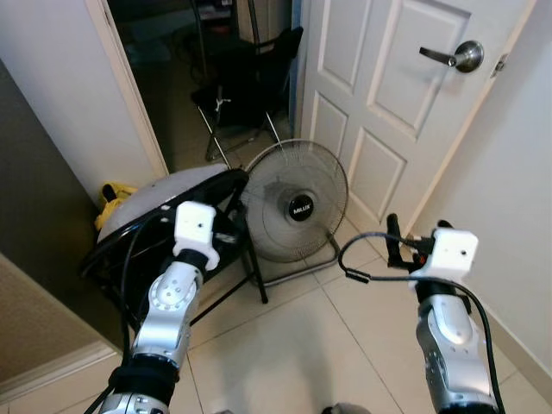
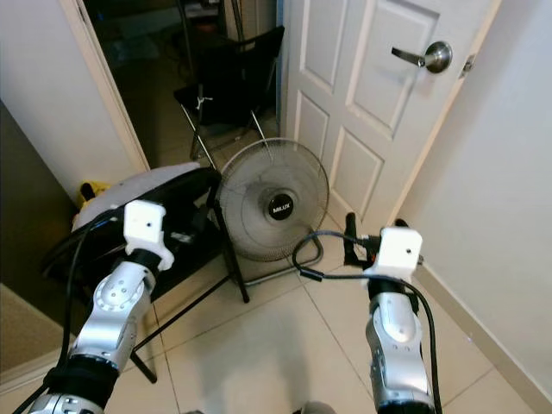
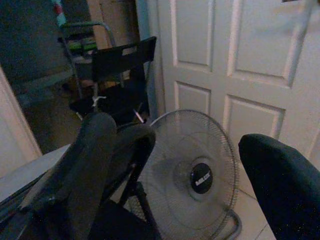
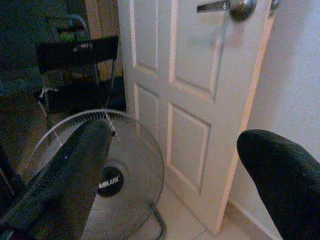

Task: Clean up the room

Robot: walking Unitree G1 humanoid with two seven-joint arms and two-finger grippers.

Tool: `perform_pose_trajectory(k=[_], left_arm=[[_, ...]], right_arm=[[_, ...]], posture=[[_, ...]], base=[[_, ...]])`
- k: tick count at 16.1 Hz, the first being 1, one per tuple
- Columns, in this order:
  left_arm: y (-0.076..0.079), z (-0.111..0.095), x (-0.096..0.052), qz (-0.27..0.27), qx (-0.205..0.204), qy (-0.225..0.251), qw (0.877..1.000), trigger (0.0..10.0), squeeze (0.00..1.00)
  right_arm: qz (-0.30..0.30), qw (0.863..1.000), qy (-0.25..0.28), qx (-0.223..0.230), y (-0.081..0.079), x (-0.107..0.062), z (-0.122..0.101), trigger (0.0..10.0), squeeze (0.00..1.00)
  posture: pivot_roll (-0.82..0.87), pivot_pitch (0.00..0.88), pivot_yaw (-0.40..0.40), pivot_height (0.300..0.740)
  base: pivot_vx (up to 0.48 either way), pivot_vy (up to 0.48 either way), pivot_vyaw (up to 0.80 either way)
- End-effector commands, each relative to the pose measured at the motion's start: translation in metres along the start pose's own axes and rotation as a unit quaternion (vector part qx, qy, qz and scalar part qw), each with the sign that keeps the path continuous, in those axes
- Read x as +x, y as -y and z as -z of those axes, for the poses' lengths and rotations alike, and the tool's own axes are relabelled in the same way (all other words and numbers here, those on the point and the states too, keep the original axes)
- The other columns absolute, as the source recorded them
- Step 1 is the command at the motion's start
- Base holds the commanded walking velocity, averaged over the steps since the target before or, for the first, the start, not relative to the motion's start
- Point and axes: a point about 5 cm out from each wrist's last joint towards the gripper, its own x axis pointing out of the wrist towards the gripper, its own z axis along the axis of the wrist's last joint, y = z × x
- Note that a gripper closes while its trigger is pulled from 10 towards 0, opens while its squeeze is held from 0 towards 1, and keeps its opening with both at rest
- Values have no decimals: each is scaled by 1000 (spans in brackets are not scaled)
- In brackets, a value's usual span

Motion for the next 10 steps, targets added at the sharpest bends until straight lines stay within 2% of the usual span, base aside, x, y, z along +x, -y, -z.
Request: perform_pose_trajectory(k=[1,4,5,6,10], left_arm=[[1,0,1,15,7,1,1000,10000,0],[4,6,-1,22,-9,-14,1000,10000,0],[2,6,-1,10,-15,-15,1000,10000,0],[-1,9,0,1,-19,-25,1000,10000,0],[3,11,-1,7,-10,-30,999,10000,0]], right_arm=[[15,1000,-22,12,5,0,6,10000,0],[21,999,-33,17,8,0,7,10000,0],[16,999,-31,6,8,-1,6,10000,0],[12,999,-33,-1,8,-2,7,10000,0],[17,999,-46,0,11,-4,11,10000,0]], posture=[[-196,0,67,740],[-204,0,71,740],[-205,0,71,740],[-206,0,71,740],[-210,0,70,740]], base=[[0,-480,0],[0,-480,0],[0,0,0],[0,0,800],[0,0,783]])
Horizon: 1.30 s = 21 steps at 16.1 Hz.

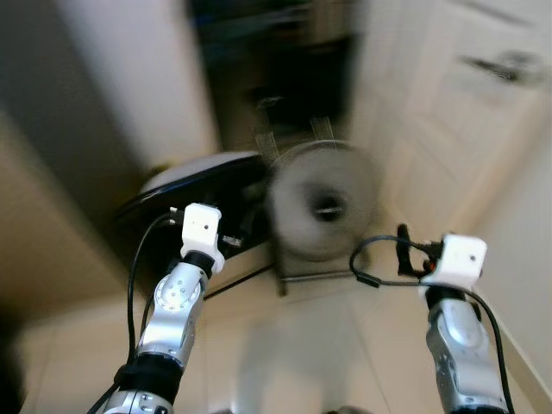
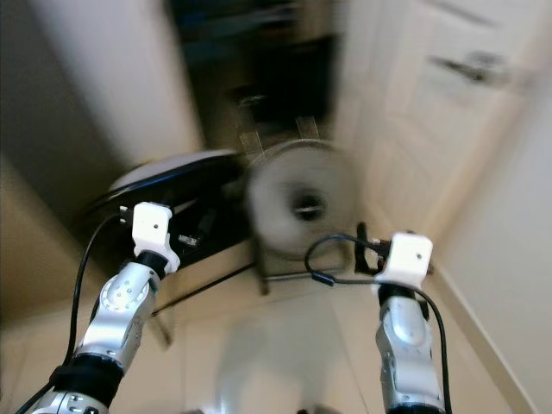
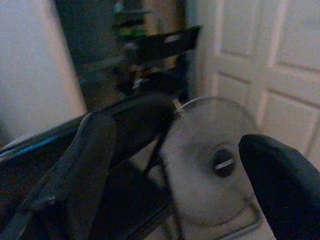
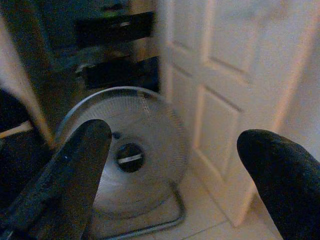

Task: Clean up the room

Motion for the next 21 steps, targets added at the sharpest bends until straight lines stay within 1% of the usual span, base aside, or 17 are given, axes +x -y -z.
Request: perform_pose_trajectory(k=[1,2,4,5,6,7,9,10,12,13,15,16,17,18,19,20,21], left_arm=[[-1,2,0,2,12,-9,1000,10000,0],[0,1,0,7,23,-5,1000,10000,0],[2,-1,1,15,18,1,1000,10000,0],[0,-1,2,8,4,-3,1000,10000,0],[-2,-1,4,3,4,-3,1000,10000,0],[-1,-3,4,6,13,2,1000,10000,0],[1,-2,3,9,8,3,1000,10000,0],[1,-1,3,9,-3,1,1000,10000,0],[1,2,4,2,-21,-8,1000,10000,0],[0,6,4,-8,-41,-23,999,10000,0],[-11,14,0,-54,-54,-41,996,10000,0],[-24,17,-5,-91,-67,-45,993,10000,0],[-22,17,-7,-81,-47,-44,995,10000,0],[-14,17,-6,-62,-42,-40,996,10000,0],[-13,18,-4,-73,-41,-44,996,10000,0],[-13,17,-4,-83,-40,-40,995,10000,0],[-11,16,-4,-83,-36,-37,995,10000,0]], right_arm=[[-4,1000,-3,3,-2,1,0,10000,0],[-3,1000,-4,4,-2,1,0,10000,0],[-4,1000,-6,6,-3,3,0,10000,20],[-5,1000,-5,5,-4,4,0,10000,27],[-6,1000,-4,5,-4,5,-1,10000,31],[-8,1000,-1,4,-4,5,-2,10000,47],[-12,1000,1,2,-2,8,-3,10000,63],[-12,1000,2,3,-1,11,-4,10000,86],[-19,1000,5,15,-2,15,-6,10000,165],[-24,1000,3,16,-3,13,-5,10000,180],[-25,1000,0,19,0,9,-1,10000,204],[-27,1000,-3,3,3,5,2,10000,224],[-42,999,-6,-20,2,4,3,10000,255],[-59,997,-19,-36,3,6,4,10000,271],[-76,996,-20,-47,6,9,2,10000,275],[-93,994,-13,-56,4,11,-3,10000,298],[-95,994,-10,-57,2,13,-5,10000,333]], posture=[[-211,0,73,740],[-209,0,75,740],[-208,0,79,740],[-208,0,81,740],[-207,0,80,740],[-208,0,80,740],[-206,0,77,740],[-204,0,77,740],[-199,0,73,740],[-201,0,75,740],[-205,0,82,740],[-212,0,88,740],[-214,0,87,740],[-209,0,65,740],[-203,0,39,740],[-201,0,23,740],[-194,0,18,740]], base=[[0,0,763],[0,-277,769],[0,-480,763],[0,0,744],[0,0,738],[0,0,738],[0,0,728],[-251,352,719],[0,441,703],[0,450,688],[0,450,672],[0,450,675],[0,428,663],[0,0,644],[0,0,625],[0,0,619],[0,0,619]])
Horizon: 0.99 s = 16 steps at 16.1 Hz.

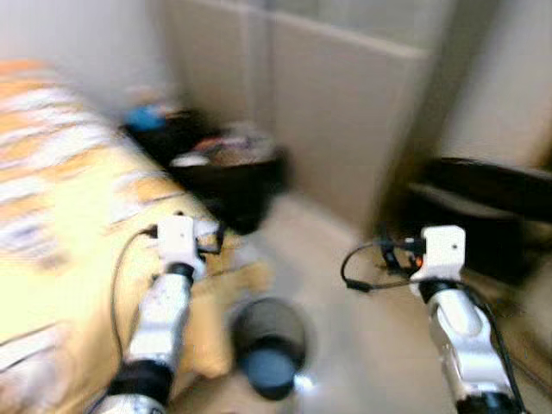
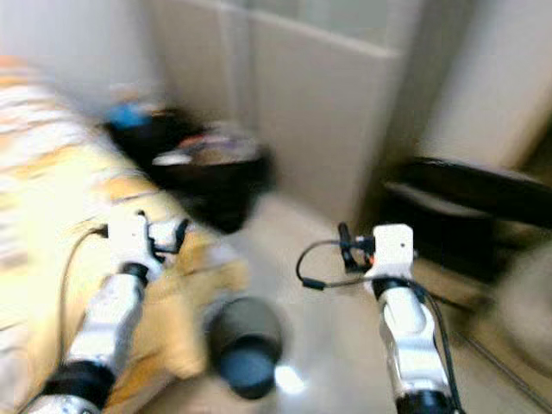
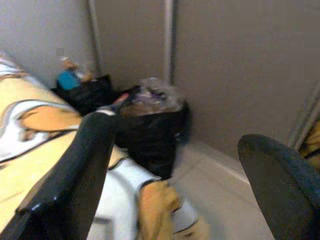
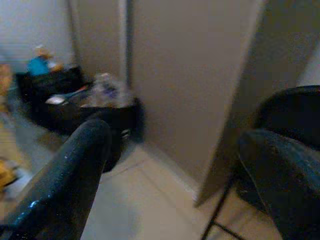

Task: Clean up the room

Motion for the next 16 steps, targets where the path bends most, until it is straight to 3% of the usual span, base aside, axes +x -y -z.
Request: perform_pose_trajectory(k=[1,3,6,7,10,12,16], left_arm=[[6,-5,1,13,13,14,1000,10000,0],[2,-7,1,8,12,20,1000,10000,0],[6,-8,1,-2,30,27,999,10000,0],[8,-5,-2,-1,33,23,999,10000,0],[4,-8,-4,17,53,30,998,10000,0],[-7,-13,0,-12,64,32,997,10000,0],[-11,-21,-3,-56,46,50,996,10000,0]], right_arm=[[9,1000,3,4,1,2,-2,10000,345],[39,999,0,31,3,9,-3,10000,235],[32,999,2,19,12,10,-8,10000,267],[21,999,4,24,10,12,-9,10000,337],[-1,998,17,57,-13,22,-11,10000,361],[-6,998,18,65,-16,20,-10,10000,361],[-38,997,30,65,-29,31,-16,10000,388]], posture=[[-184,0,21,740],[-175,0,26,740],[-169,0,-43,740],[-159,0,-42,740],[-134,0,-13,740],[-121,0,-14,740],[-69,0,-38,740]], base=[[0,0,619],[0,0,281],[0,0,260],[0,0,694],[0,0,662],[0,0,653],[0,0,650]])
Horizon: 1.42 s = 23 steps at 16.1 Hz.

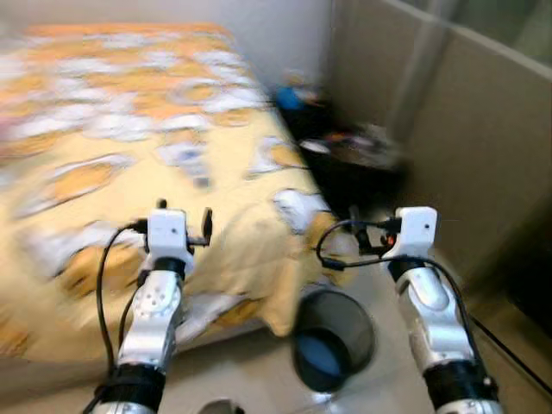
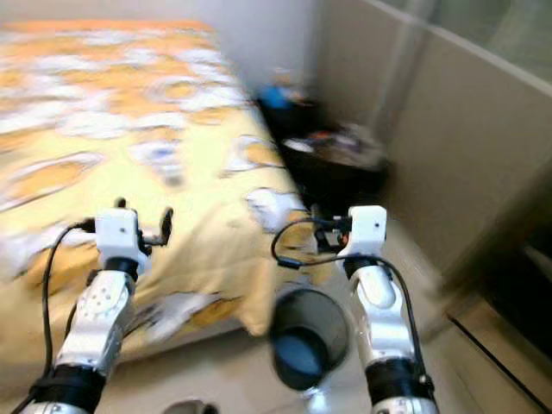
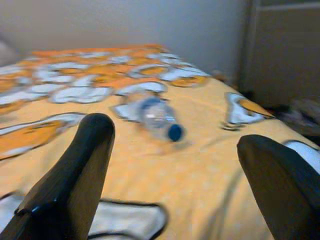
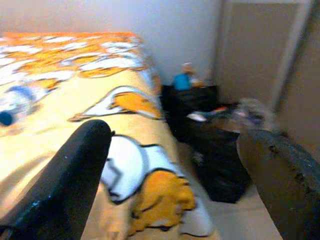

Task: Clean up the room

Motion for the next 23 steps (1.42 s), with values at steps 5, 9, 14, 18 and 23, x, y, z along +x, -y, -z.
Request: perform_pose_trajectory(k=[5,9,14,18,23], left_arm=[[-5,-3,1,10,39,-4,999,10000,0],[1,-14,7,45,36,22,998,10000,0],[-3,-16,15,52,33,15,998,10000,0],[-4,-18,18,55,24,16,998,10000,0],[-7,-18,17,56,11,15,998,10000,0]], right_arm=[[-12,1000,7,10,-11,6,4,10000,427],[-11,1000,-3,10,-19,6,11,10000,400],[2,1000,8,9,-21,9,9,10000,392],[12,1000,4,10,-20,11,11,10000,392],[12,1000,5,11,-20,12,10,10000,384]], posture=[[-30,0,-26,740],[-4,0,-33,740],[-25,0,-9,740],[-25,0,3,740],[-13,0,4,740]], base=[[0,0,651],[240,0,320],[480,0,0],[480,0,0],[470,0,0]])
